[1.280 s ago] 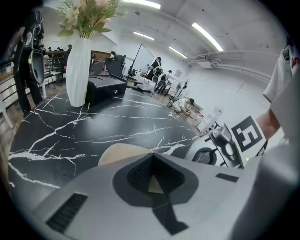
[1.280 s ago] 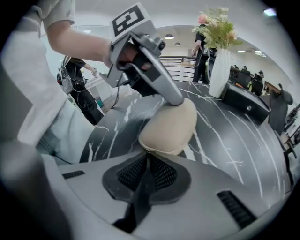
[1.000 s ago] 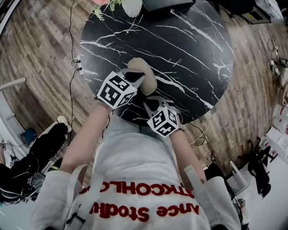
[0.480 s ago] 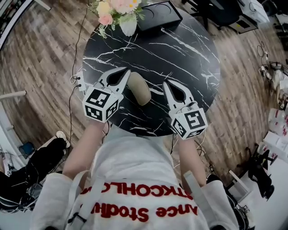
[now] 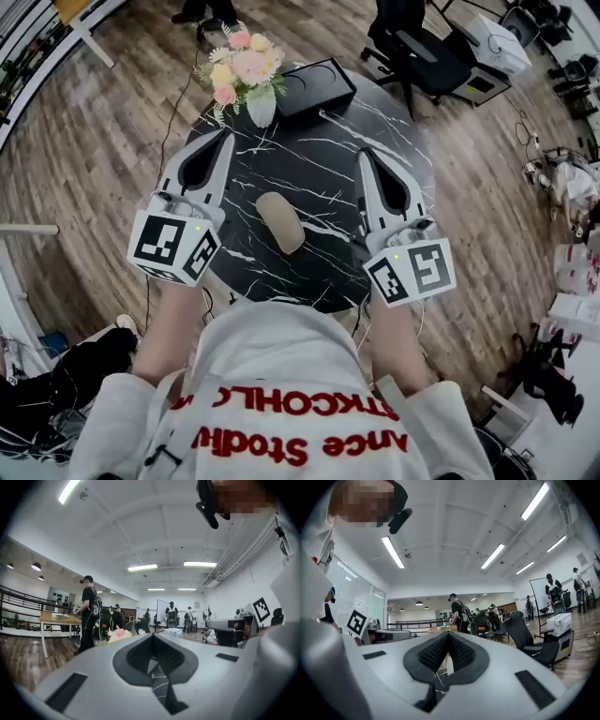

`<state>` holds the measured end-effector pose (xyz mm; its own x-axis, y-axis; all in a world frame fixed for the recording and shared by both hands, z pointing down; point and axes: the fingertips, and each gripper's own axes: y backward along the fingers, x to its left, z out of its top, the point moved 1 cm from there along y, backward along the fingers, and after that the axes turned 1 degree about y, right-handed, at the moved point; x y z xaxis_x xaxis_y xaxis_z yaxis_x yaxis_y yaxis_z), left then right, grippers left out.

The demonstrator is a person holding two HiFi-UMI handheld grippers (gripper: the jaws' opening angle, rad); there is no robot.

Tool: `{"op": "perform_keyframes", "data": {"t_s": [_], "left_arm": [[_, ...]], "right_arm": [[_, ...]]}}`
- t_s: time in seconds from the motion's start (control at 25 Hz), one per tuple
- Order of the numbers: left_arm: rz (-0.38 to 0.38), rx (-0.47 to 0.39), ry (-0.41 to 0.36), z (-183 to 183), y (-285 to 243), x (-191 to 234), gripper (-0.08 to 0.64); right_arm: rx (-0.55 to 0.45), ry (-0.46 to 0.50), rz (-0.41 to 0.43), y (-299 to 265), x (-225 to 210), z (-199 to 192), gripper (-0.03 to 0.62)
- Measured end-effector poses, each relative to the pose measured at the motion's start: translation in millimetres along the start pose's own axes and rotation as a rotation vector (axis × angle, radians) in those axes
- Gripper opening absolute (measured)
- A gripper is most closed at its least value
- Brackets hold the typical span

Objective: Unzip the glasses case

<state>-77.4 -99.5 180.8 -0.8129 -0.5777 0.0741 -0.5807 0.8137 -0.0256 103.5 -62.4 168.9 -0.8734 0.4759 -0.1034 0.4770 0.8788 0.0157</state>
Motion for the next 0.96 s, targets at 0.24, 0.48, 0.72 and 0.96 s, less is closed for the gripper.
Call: {"op": "perform_keyframes", "data": {"t_s": [0.24,0.48,0.72,0.96], "left_arm": [[-0.012,-0.037,-0.026,17.4,6.0,-10.7,0.006],[-0.026,-0.048,-0.034,19.0,12.1,-14.3,0.006],[-0.032,-0.047,-0.026,17.5,15.6,-12.6,0.006],[-0.038,-0.037,-0.025,13.7,15.7,-12.5,0.006]], "right_arm": [[-0.032,0.040,0.012,3.5,11.3,18.6,0.015],[-0.031,0.066,0.002,5.9,21.0,24.4,0.015],[-0.025,0.079,-0.008,8.1,26.6,25.8,0.015],[-0.044,0.044,0.004,10.4,28.1,25.7,0.015]]}}
